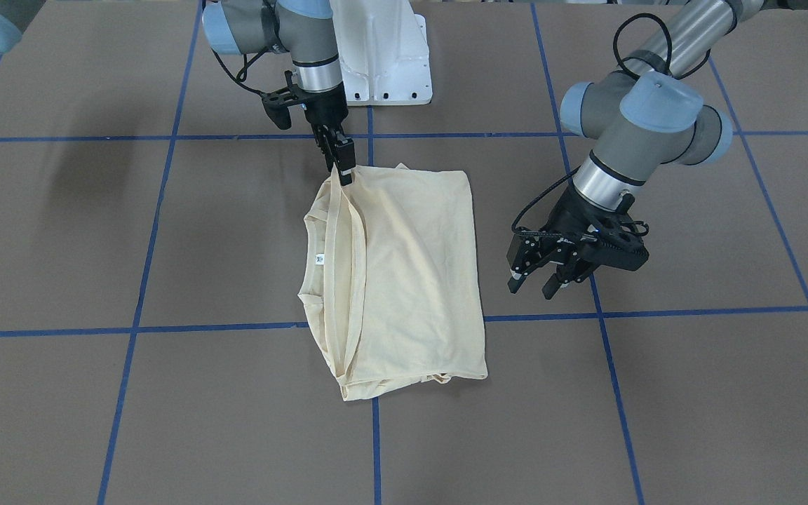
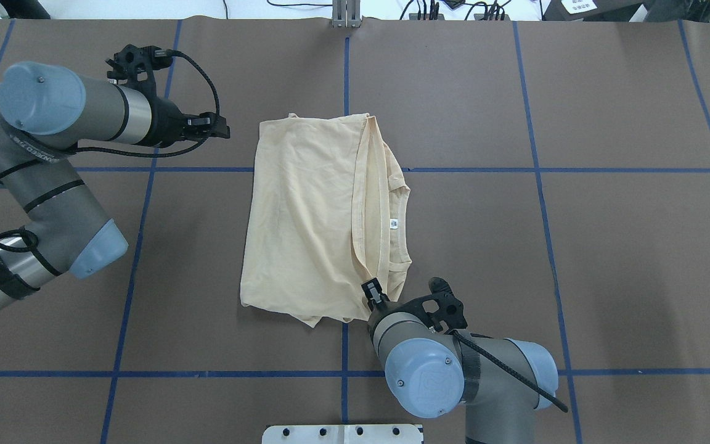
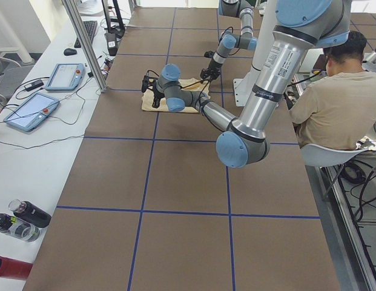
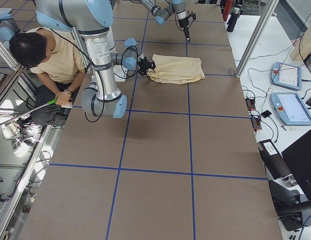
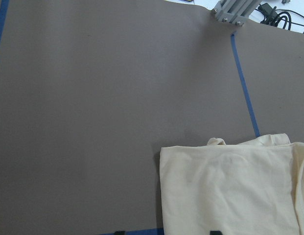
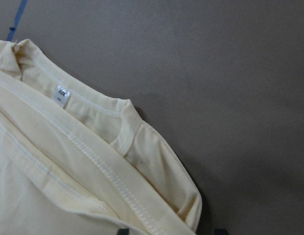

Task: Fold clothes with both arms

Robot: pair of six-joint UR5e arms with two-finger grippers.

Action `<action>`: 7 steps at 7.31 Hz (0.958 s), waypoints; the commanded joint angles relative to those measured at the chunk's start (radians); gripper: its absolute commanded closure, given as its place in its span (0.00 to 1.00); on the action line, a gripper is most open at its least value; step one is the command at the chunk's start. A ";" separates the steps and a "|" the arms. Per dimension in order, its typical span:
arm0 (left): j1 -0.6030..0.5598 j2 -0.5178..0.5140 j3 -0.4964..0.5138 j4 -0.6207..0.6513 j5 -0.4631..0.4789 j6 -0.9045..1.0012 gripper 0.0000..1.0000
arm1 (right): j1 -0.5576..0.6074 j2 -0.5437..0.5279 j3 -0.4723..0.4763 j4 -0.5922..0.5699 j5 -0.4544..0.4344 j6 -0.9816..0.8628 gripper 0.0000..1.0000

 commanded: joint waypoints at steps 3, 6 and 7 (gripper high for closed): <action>-0.001 0.003 -0.014 0.001 0.001 0.000 0.35 | 0.000 0.003 0.002 0.003 0.003 -0.002 1.00; 0.000 0.038 -0.066 0.004 0.000 -0.059 0.35 | 0.002 -0.003 0.028 -0.005 0.011 -0.003 1.00; 0.011 0.057 -0.106 0.002 0.000 -0.157 0.36 | 0.003 -0.015 0.062 -0.008 0.009 -0.003 1.00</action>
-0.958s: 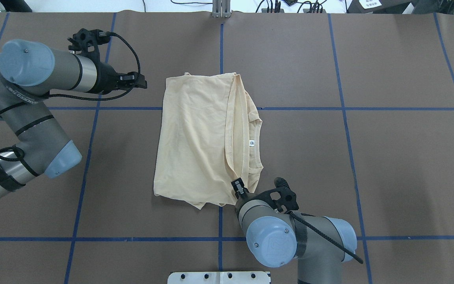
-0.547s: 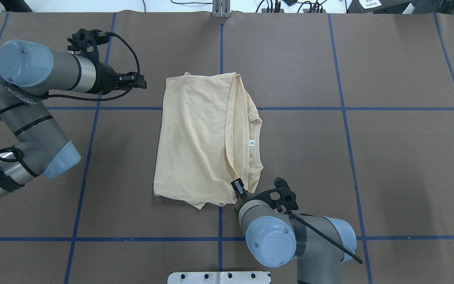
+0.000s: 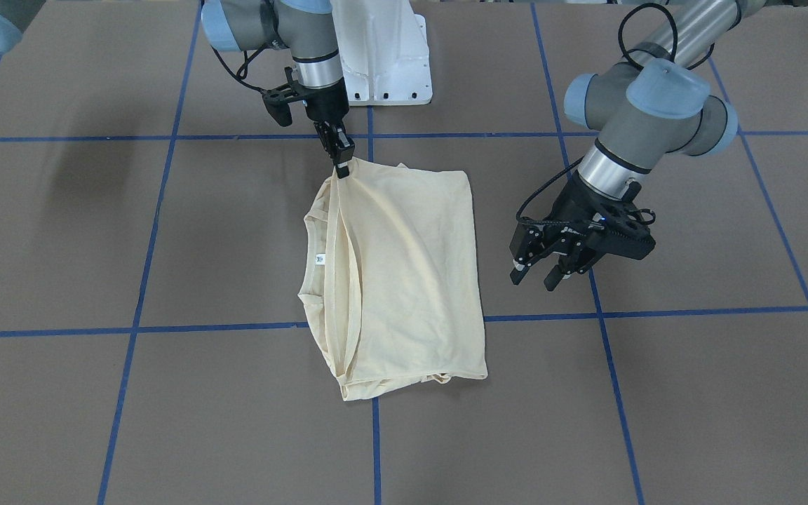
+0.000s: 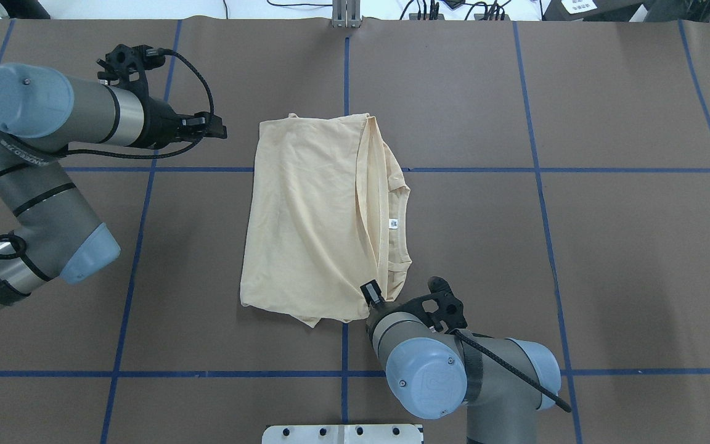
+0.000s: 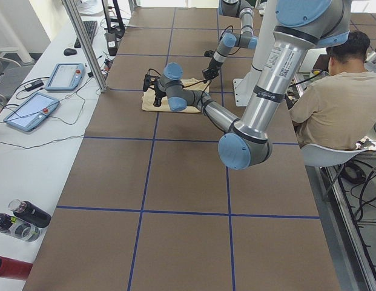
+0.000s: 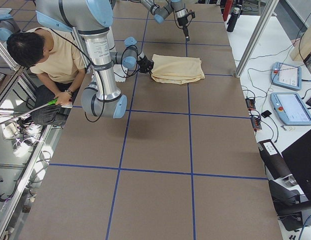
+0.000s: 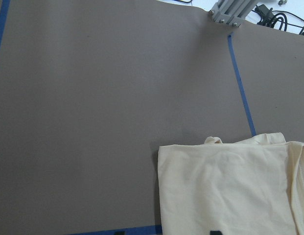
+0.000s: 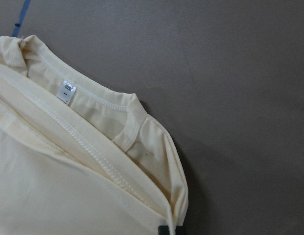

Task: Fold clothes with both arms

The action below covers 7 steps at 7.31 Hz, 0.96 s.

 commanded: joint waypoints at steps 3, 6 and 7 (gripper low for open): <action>0.169 0.166 -0.237 -0.007 0.108 -0.413 0.39 | -0.007 -0.038 0.059 -0.007 0.000 0.000 1.00; 0.448 0.237 -0.349 0.002 0.357 -0.777 0.34 | -0.029 -0.072 0.090 -0.007 0.000 0.000 1.00; 0.480 0.236 -0.347 0.029 0.369 -0.863 0.31 | -0.029 -0.074 0.090 -0.007 0.000 0.000 1.00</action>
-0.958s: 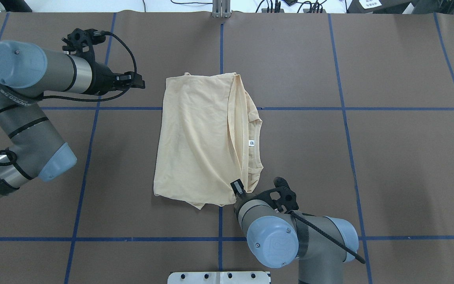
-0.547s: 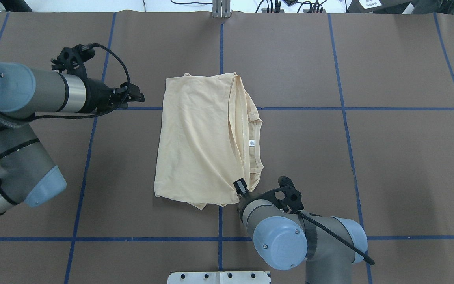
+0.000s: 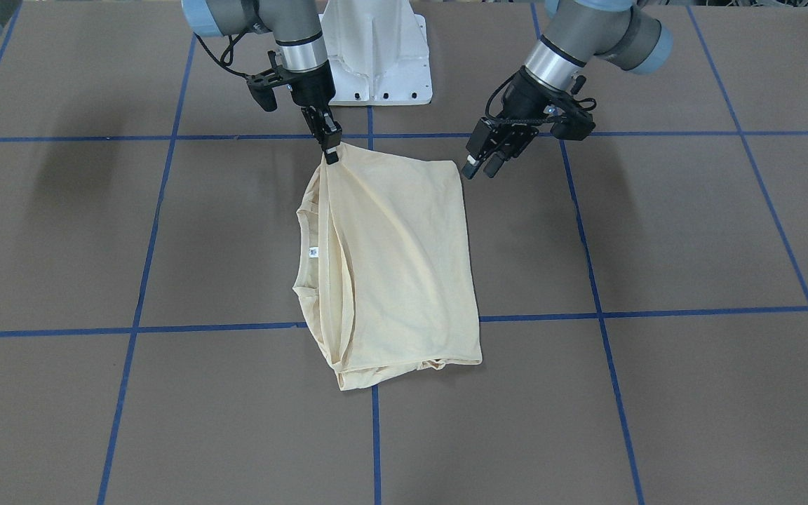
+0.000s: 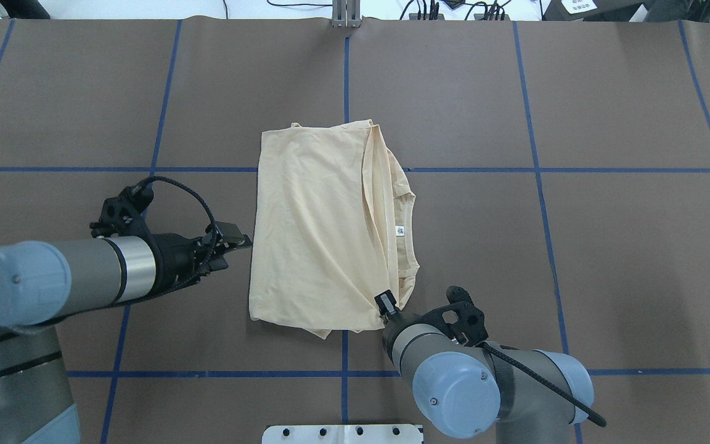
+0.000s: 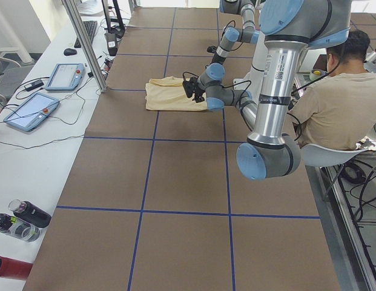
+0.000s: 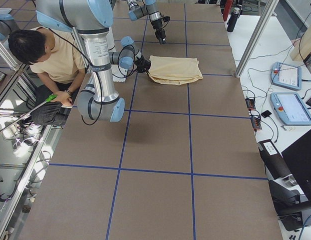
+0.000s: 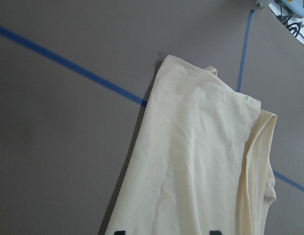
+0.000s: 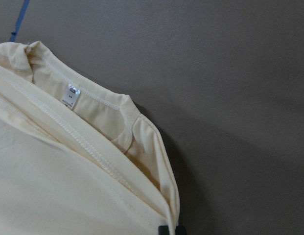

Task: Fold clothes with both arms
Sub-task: 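Move the left gripper down to the other near corner and grasp it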

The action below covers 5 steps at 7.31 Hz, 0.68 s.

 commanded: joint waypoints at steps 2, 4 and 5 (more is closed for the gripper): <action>0.135 -0.007 0.008 0.134 0.056 -0.246 0.29 | -0.004 -0.003 0.001 0.000 0.002 -0.002 1.00; 0.180 -0.021 0.039 0.136 0.057 -0.308 0.28 | -0.003 -0.005 0.000 0.000 0.002 -0.002 1.00; 0.179 -0.030 0.053 0.136 0.057 -0.308 0.29 | -0.004 -0.005 0.000 0.000 0.002 -0.002 1.00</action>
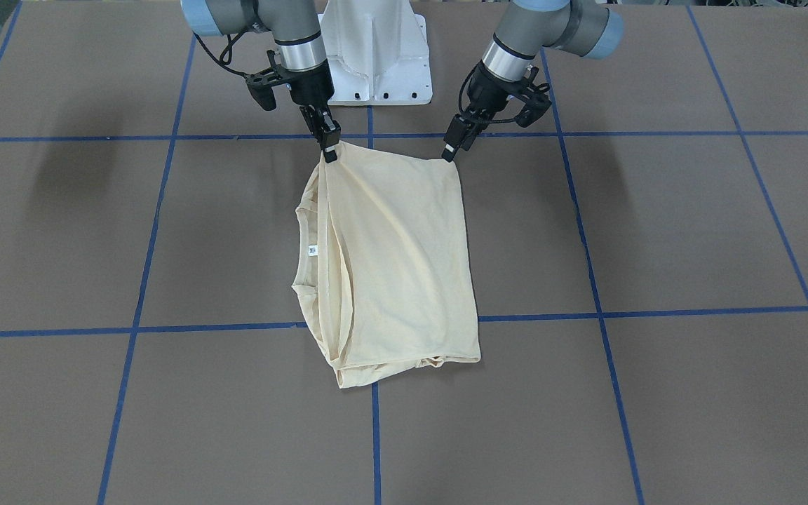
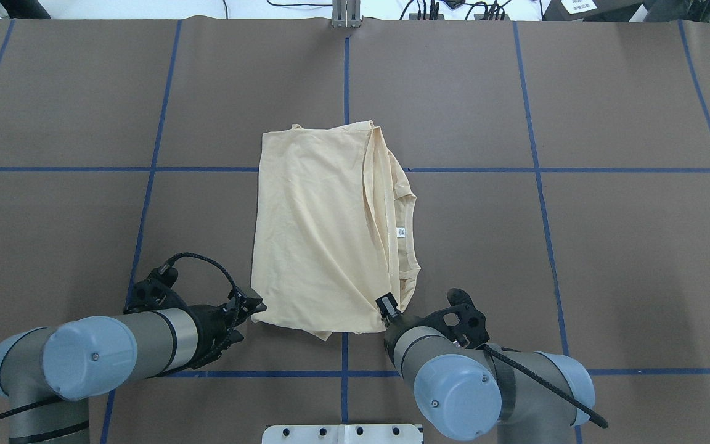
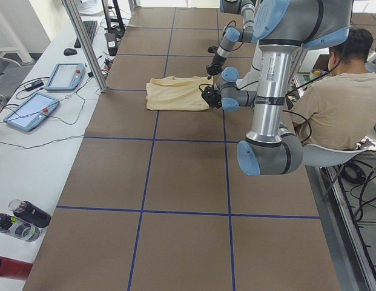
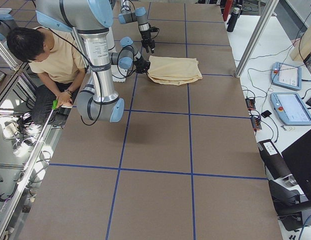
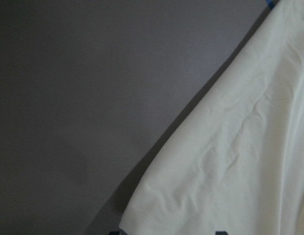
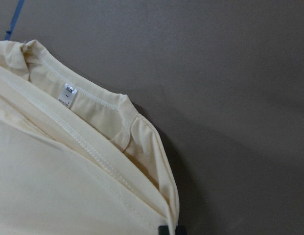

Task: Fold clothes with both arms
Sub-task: 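Move the left gripper down to the other near corner and grasp it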

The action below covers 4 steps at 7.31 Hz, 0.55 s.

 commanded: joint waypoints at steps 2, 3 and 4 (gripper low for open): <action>0.013 -0.028 0.030 0.003 0.040 -0.016 0.32 | -0.001 0.000 0.000 0.000 0.000 0.000 1.00; 0.011 -0.036 0.040 0.003 0.043 -0.015 0.34 | -0.001 0.000 0.000 0.000 0.000 0.000 1.00; 0.008 -0.037 0.049 0.001 0.045 -0.012 0.37 | -0.001 0.000 0.000 0.000 0.000 0.000 1.00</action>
